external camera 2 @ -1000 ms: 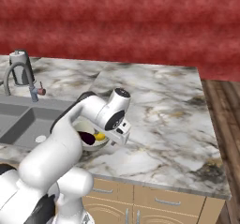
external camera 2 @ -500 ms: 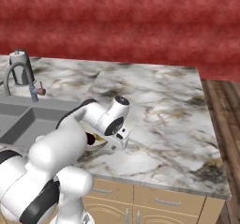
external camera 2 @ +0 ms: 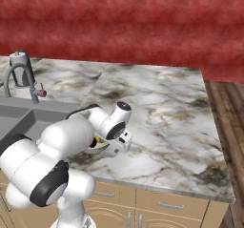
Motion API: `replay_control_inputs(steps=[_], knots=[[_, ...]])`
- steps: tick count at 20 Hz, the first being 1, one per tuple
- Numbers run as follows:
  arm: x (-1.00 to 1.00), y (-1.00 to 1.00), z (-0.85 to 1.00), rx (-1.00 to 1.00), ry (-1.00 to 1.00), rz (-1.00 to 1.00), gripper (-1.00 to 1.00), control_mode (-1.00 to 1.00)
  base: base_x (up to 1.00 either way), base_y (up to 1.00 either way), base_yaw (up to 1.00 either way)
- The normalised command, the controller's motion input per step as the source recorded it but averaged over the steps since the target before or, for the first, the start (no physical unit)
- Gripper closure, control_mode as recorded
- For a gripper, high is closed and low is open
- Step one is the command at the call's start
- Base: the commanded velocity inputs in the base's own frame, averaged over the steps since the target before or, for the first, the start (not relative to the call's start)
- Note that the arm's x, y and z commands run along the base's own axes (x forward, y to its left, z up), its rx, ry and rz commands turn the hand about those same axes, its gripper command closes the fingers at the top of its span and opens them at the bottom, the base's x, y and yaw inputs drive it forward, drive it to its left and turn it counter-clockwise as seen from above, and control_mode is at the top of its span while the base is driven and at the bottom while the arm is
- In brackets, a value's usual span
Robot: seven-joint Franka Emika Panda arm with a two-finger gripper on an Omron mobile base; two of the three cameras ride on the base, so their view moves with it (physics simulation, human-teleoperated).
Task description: Dump the eggplant and lemon from the bowl so the bowl can be washed. Place the bowl in the sink after clearing the leftovers.
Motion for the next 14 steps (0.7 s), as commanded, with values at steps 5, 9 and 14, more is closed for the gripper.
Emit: replay_control_inputs(steps=[5, 9, 14], knots=[[0.37, 0.03, -0.21, 0.00, 0.00, 0.00, -1.00, -1.00, 0.00, 0.00, 0.00], [0.16, 0.00, -0.13, 0.00, 0.00, 0.00, 1.00, -1.00, 0.00, 0.00, 0.00], [0.00, 0.00, 0.00, 0.00, 0.00, 0.00, 1.00, -1.00, 0.00, 0.00, 0.00]])
